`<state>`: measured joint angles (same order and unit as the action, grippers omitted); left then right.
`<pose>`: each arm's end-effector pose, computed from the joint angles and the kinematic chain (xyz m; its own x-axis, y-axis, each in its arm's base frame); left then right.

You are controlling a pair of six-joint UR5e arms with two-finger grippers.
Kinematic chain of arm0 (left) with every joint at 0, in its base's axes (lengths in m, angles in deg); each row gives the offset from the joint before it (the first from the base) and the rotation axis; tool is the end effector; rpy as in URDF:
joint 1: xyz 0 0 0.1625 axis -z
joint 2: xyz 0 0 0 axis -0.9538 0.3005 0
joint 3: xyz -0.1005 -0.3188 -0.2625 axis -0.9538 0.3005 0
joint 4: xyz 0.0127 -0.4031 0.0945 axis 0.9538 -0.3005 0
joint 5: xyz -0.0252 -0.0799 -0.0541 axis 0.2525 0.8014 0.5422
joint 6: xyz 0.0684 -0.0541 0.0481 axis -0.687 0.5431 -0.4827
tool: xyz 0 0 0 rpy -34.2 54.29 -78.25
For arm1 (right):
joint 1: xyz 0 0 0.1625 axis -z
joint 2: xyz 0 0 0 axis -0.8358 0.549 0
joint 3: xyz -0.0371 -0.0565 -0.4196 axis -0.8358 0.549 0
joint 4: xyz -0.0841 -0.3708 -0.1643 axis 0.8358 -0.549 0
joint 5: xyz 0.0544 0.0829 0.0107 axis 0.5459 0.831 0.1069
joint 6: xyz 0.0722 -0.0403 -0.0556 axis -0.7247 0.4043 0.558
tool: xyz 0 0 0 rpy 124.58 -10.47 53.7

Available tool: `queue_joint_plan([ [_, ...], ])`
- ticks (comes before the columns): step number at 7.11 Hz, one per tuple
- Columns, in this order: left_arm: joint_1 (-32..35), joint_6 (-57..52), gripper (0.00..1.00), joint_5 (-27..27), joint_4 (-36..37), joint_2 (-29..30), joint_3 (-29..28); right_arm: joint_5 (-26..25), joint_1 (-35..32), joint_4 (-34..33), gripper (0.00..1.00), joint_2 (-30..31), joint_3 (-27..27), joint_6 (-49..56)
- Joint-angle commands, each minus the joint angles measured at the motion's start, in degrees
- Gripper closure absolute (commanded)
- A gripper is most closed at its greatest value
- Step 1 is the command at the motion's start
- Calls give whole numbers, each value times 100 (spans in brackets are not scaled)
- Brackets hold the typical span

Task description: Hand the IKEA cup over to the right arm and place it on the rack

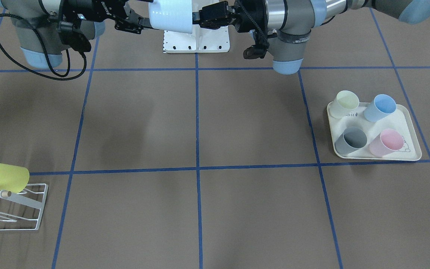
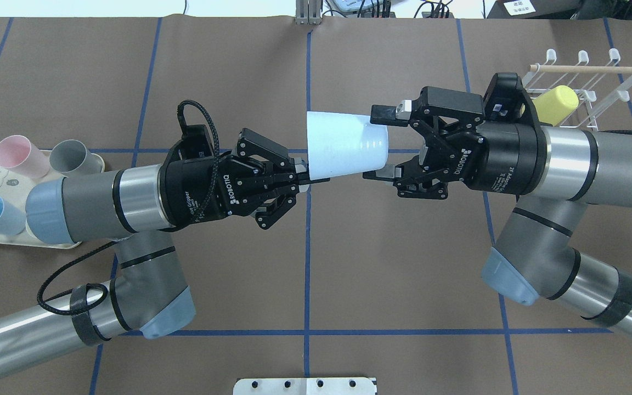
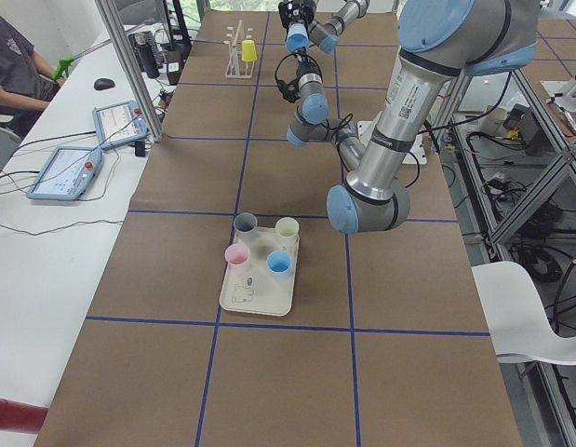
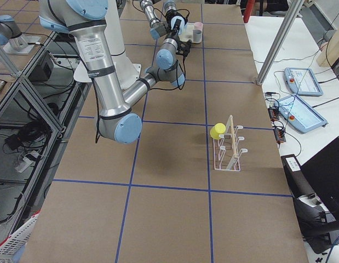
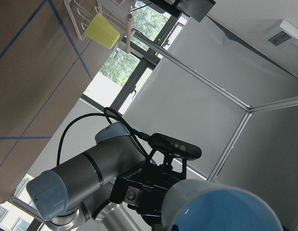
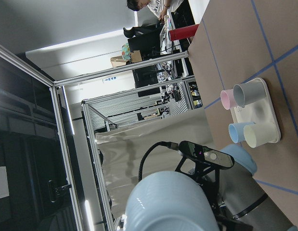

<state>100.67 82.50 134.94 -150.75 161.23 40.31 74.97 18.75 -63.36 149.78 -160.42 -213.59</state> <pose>0.4208 -0.3569 0.1515 -0.6973 -0.5162 -0.4972 -0.3115 0.8430 -0.4385 -0.3105 -0.3698 0.1948 -0.6690 0.2298 0.7068 0.0333 0.9593 -0.2804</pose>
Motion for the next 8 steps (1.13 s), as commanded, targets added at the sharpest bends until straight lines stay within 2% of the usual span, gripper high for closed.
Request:
queue_joint_plan([
  [1, -56, -19, 100, -3, 0, 13, -2, -4, 15, 0, 7, -37, 10, 0],
  [2, -56, -10, 100, -3, 0, 13, -2, -4, 15, 0, 15, -46, 28, 0],
  [5, -65, 7, 100, -3, 0, 31, 16, -4, 15, 0, 12, -37, 45, 9],
  [6, -65, 7, 100, -3, -9, 31, 25, -4, 15, 0, 14, -37, 54, 9],
  [7, -65, -1, 100, -3, -9, 22, 25, 4, 15, 0, 39, -37, 54, 18],
  [8, -65, -27, 75, -3, -9, 22, 25, 4, 7, 0, 64, -37, 37, 26],
])
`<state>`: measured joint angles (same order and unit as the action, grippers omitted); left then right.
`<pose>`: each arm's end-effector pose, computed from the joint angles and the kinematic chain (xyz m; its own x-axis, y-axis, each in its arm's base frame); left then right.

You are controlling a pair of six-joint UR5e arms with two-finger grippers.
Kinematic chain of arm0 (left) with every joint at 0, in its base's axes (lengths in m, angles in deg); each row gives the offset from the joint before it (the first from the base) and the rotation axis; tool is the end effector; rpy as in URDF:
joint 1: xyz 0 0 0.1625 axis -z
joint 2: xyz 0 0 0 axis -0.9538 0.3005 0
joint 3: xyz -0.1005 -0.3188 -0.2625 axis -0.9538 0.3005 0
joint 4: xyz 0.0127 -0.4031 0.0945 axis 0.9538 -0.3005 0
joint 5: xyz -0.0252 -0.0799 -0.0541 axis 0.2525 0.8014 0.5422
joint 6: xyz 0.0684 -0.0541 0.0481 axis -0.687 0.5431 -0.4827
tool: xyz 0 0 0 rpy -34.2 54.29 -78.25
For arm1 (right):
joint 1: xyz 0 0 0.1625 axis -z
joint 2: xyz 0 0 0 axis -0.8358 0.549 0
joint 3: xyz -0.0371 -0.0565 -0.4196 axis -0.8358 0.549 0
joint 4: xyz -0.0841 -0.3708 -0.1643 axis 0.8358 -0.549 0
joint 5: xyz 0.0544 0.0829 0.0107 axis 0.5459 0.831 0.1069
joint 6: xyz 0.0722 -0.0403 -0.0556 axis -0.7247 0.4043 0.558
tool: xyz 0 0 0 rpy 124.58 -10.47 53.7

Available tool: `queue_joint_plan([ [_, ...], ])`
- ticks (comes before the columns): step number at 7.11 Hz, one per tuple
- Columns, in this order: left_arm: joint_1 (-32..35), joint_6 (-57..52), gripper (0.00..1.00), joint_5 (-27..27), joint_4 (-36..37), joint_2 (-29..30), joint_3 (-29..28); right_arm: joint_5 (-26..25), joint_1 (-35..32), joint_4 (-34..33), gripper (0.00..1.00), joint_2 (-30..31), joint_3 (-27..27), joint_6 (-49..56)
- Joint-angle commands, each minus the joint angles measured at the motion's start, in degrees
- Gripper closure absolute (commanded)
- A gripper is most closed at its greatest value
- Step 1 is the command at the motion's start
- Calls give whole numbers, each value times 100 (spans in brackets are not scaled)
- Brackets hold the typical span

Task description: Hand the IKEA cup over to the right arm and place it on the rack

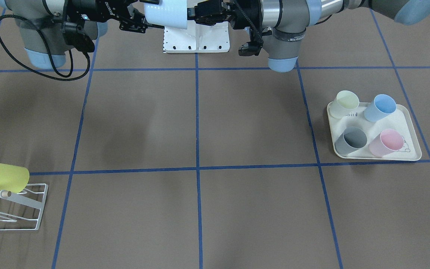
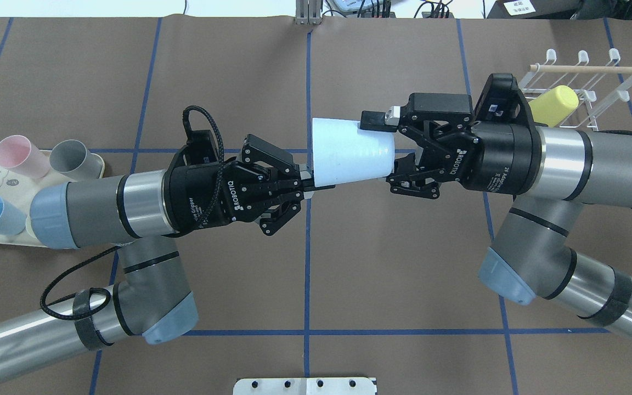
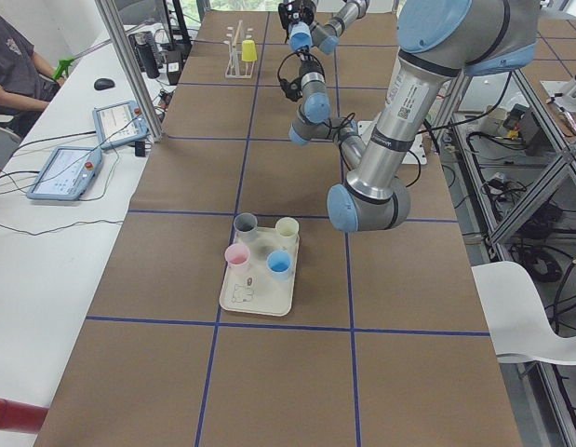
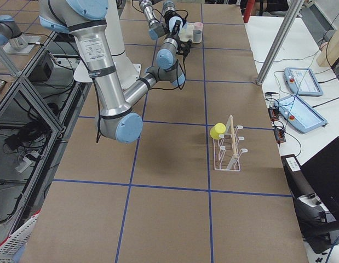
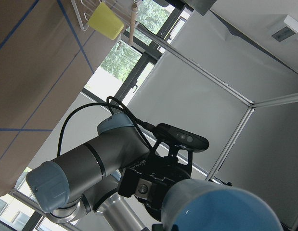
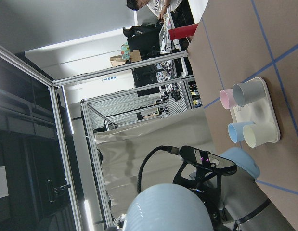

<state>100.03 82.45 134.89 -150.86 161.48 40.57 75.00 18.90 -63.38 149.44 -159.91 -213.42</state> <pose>0.4229 -0.3514 0.1478 -0.6970 -0.5207 -0.4930 -0.3241 0.8421 -0.4312 -0.3142 -0.3710 0.1948 -0.6664 0.2302 0.7091 0.0334 0.9594 -0.2801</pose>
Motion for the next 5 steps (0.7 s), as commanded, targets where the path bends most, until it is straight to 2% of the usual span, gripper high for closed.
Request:
queue_joint_plan([
  [1, -1, -31, 39, -146, 11, -4, -1, 2, -8, -7, 76, 6, -40, 1],
  [2, -1, -31, 22, -287, 46, -4, 8, 2, -17, -7, 82, 23, -49, 9],
  [3, 34, -40, 14, -288, 55, -30, 43, 2, -25, -7, 82, 41, -58, 18],
  [5, 357, -84, 14, -262, 64, -292, 43, 63, -226, 19, 82, 224, -76, 62],
])
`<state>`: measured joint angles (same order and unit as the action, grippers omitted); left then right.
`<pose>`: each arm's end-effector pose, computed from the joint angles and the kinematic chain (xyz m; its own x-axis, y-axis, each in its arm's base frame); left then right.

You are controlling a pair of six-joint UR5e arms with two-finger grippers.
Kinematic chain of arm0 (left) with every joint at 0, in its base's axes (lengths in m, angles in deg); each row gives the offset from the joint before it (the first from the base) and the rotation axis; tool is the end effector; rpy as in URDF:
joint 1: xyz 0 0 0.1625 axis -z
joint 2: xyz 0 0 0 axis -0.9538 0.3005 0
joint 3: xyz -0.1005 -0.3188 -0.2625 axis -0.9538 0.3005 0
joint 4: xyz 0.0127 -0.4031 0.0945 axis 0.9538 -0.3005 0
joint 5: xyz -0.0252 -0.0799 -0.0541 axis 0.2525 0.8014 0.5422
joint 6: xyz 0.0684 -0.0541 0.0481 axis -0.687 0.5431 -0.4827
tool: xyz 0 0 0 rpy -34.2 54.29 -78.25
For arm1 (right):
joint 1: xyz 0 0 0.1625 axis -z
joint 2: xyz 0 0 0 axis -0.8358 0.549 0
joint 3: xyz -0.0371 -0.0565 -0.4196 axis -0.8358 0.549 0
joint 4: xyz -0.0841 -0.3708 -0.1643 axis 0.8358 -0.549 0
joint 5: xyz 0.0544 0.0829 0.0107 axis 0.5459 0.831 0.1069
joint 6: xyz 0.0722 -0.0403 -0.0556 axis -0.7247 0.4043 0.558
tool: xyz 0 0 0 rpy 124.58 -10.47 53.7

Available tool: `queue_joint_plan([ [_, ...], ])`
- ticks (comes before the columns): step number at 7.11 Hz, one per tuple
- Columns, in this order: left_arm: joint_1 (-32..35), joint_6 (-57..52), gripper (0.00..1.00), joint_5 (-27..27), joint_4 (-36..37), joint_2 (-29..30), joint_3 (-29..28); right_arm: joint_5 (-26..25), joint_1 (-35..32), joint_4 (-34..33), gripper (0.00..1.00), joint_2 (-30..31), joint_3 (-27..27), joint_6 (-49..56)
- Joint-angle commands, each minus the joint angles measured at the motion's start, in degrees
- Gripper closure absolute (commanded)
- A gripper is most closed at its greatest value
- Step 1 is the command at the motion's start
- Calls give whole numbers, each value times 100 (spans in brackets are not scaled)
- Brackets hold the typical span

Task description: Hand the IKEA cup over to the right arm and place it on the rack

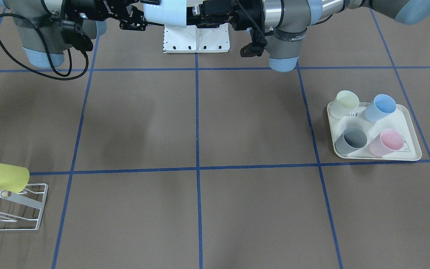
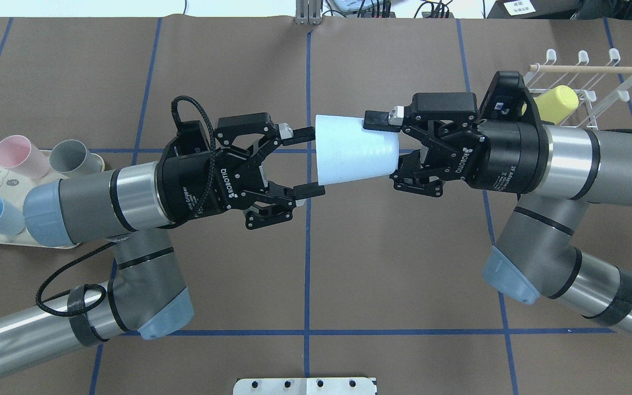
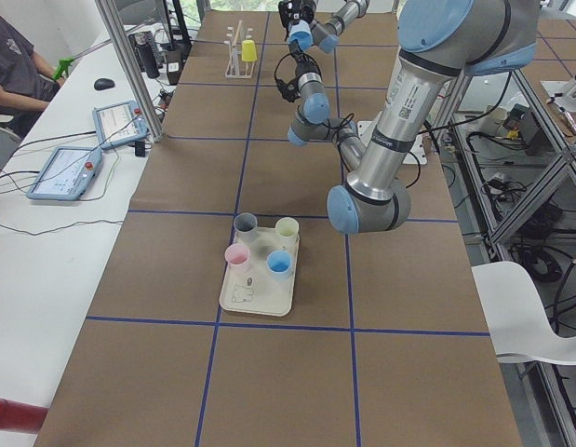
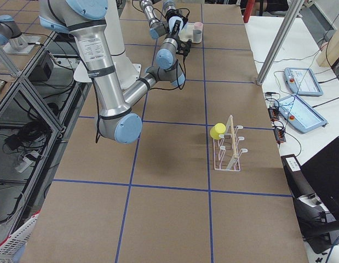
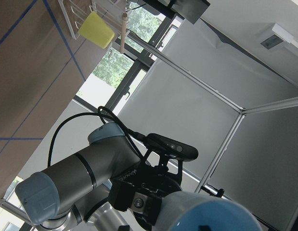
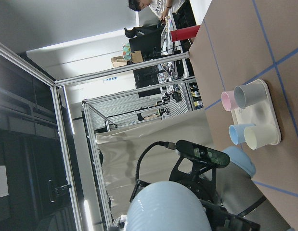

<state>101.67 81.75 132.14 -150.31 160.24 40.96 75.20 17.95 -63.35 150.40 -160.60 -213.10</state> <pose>0.4100 -0.3672 0.1567 -0.7288 -0.4889 -0.4794 -0.2629 0.8463 -0.4633 -0.3043 -0.3728 0.1989 -0.6663 0.2160 0.7137 0.0149 0.9608 -0.2769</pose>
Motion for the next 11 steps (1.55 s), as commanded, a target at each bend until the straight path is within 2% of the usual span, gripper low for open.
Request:
queue_joint_plan([
  [1, 396, -15, 14, 49, -35, -343, 4, 121, -333, 25, 82, 286, -7, 48],
  [2, 511, -163, 14, 49, -44, -493, -4, 383, -683, -10, 82, 436, 71, 248],
  [3, 564, -329, 14, 58, -44, -590, 4, 864, -1148, -114, 82, 481, 255, 859],
  [4, 652, -340, 2, 58, -18, -599, -57, 1260, -1597, -307, 81, 577, 396, 1213],
  [5, 818, -331, 1, 66, 0, -678, -57, 1700, -2123, -387, 81, 752, 580, 1809],
  [6, 994, -340, 1, 101, 17, -757, -83, 2200, -2642, -388, 81, 858, 990, 2467],
  [7, 1361, -601, 0, 511, 78, -758, -388, 2823, -3186, -440, 81, 833, 1534, 3091],
  [8, 1556, -1282, 0, 932, 279, -758, -522, 3394, -3653, -902, 81, 798, 1783, 3924],
  [9, 1654, -2037, 0, 1224, 629, -775, -601, 3705, -4049, -1646, 81, 833, 1768, 4707],
  [10, 1768, -2619, 0, 1549, 1076, -775, -602, 3847, -4306, -2428, 82, 850, 1768, 5628],
  [11, 1847, -2869, 0, 1639, 1255, -801, -611, 3840, -4404, -3193, 82, 859, 1751, 6647],
])
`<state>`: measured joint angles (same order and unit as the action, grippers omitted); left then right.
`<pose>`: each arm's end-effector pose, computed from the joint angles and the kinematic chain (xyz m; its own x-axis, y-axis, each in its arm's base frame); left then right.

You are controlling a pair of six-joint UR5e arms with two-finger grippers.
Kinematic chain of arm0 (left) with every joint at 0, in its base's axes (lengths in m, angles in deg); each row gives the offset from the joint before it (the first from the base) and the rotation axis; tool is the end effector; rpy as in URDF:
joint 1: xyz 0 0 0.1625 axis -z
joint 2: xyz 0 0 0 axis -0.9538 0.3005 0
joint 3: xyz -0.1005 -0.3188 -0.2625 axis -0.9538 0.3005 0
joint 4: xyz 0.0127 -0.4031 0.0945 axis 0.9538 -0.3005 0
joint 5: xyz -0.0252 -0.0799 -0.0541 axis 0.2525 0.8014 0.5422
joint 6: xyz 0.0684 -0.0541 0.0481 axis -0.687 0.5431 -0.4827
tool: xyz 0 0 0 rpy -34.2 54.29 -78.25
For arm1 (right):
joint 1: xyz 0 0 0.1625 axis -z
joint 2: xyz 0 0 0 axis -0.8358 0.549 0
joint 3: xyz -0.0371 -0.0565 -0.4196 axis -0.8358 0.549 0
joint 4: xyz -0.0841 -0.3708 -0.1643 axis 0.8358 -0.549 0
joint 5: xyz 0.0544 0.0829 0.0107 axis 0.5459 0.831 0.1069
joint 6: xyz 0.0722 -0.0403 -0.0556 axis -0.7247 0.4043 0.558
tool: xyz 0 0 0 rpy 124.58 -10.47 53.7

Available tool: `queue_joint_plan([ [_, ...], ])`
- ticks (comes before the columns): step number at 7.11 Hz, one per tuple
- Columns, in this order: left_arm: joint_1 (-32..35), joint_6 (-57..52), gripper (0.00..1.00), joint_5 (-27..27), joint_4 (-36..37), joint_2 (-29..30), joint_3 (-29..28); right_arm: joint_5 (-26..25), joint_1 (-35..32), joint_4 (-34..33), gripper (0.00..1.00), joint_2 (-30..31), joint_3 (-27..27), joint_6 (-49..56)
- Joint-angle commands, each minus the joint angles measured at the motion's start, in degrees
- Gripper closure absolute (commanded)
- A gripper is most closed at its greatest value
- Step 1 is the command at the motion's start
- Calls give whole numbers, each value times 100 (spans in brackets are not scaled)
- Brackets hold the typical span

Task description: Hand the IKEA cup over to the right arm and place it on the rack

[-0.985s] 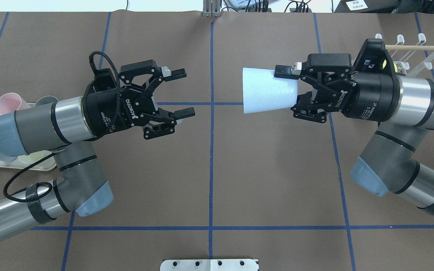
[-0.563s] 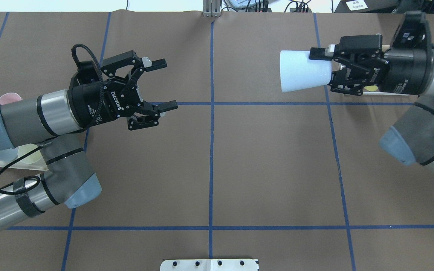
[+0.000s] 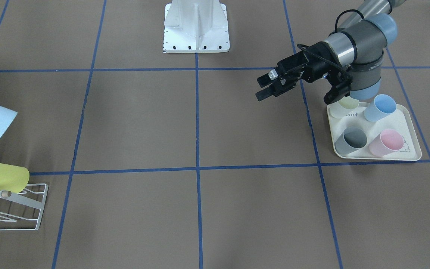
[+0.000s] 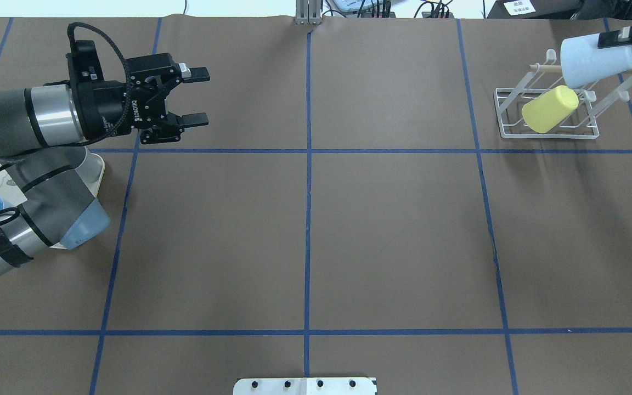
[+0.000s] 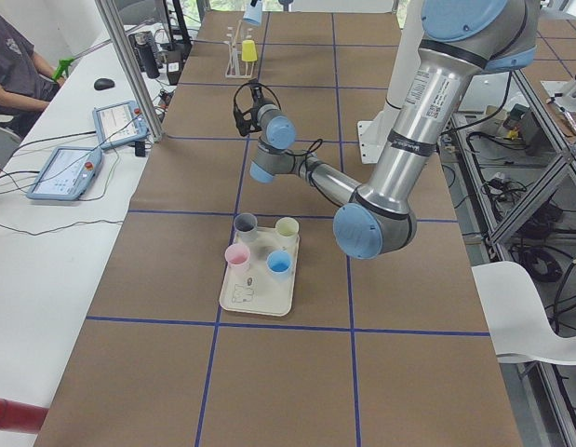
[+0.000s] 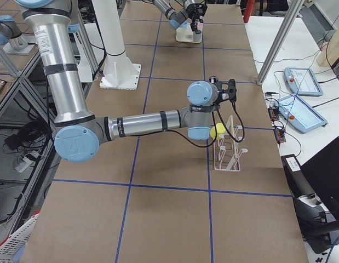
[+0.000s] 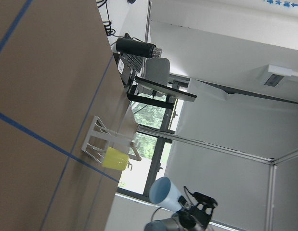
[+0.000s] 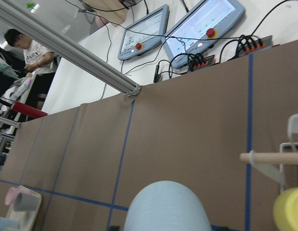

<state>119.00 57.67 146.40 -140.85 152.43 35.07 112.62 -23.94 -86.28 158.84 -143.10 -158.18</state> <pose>0.3295 -0.4879 0.2765 -0.4725 -0.1358 -0.8708 0.2582 0.9234 -0.2841 -0.0386 -0.5412 0.4231 0.1315 -0.1626 0.9779 -0.3841 0.9010 0.2015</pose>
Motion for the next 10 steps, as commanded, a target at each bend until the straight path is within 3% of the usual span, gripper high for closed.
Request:
queue_joint_plan([
  [1, 306, -663, 0, 283, 537, -65, -74, 80, -303, -1438, 82, 49, 1, 1887],
  [4, 1288, -2751, 0, 1791, 1829, -240, -83, -340, -330, -2591, 82, 155, -8, 3560],
  [6, 1870, -4051, 0, 2548, 2636, -311, -118, -517, -339, -4019, 82, 77, -209, 4562],
  [8, 2161, -4678, 0, 2692, 2781, -538, -214, -954, 63, -5706, 82, 67, -849, 4908],
  [10, 2224, -4840, 0, 2780, 2781, -584, -285, -1018, 144, -6319, 82, 67, -887, 5355],
])
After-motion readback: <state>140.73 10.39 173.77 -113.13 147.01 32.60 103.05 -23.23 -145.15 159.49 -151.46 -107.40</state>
